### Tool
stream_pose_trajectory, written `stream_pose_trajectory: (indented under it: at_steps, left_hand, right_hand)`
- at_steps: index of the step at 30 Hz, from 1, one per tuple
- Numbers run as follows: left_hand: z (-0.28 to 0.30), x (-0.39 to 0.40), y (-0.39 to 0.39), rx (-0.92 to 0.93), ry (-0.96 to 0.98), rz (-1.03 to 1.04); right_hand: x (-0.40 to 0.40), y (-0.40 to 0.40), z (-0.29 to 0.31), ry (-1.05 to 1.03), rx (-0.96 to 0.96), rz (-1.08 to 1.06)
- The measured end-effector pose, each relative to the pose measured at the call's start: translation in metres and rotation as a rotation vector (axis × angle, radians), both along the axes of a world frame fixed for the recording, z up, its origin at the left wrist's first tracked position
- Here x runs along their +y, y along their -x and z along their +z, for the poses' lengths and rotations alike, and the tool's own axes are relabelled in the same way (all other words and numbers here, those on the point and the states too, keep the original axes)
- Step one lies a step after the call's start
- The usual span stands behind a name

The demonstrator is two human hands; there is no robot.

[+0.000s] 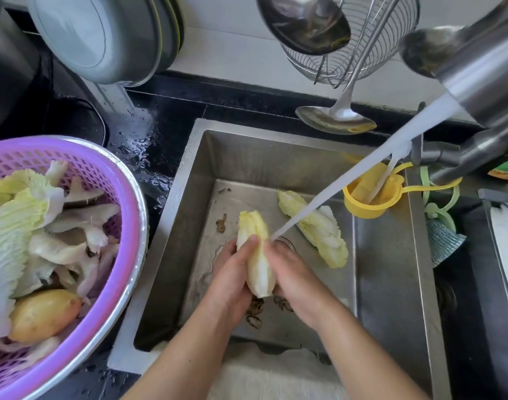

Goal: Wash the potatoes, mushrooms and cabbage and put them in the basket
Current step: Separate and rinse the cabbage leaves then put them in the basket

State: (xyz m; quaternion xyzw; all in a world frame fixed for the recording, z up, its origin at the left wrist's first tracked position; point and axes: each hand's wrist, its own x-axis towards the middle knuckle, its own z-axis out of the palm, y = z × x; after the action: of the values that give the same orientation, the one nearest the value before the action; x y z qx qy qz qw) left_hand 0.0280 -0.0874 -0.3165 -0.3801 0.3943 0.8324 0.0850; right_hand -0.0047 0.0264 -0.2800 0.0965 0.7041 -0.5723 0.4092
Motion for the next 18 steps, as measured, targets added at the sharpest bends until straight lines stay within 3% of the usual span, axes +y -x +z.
stream_pose_trajectory:
  at_steps: [3,5,9,14,18]
  left_hand:
    - [-0.003,-0.004,-0.002,0.015,0.126,-0.014]
    - [-0.002,-0.001,-0.001,0.038,0.221,-0.046]
    - [-0.004,0.004,0.0,0.065,0.324,-0.065]
    - [-0.003,0.004,0.0,0.057,0.295,0.041]
    - [-0.003,0.006,-0.001,0.093,0.585,-0.021]
  right_hand:
    - [-0.005,-0.004,-0.018,-0.128,0.251,0.023]
    - [-0.007,-0.003,-0.026,-0.181,0.302,-0.059]
    - [-0.012,-0.004,-0.032,-0.181,0.226,-0.267]
    - [-0.015,-0.004,-0.032,-0.28,0.375,-0.263]
    - [-0.023,-0.002,-0.031,-0.301,0.254,-0.325]
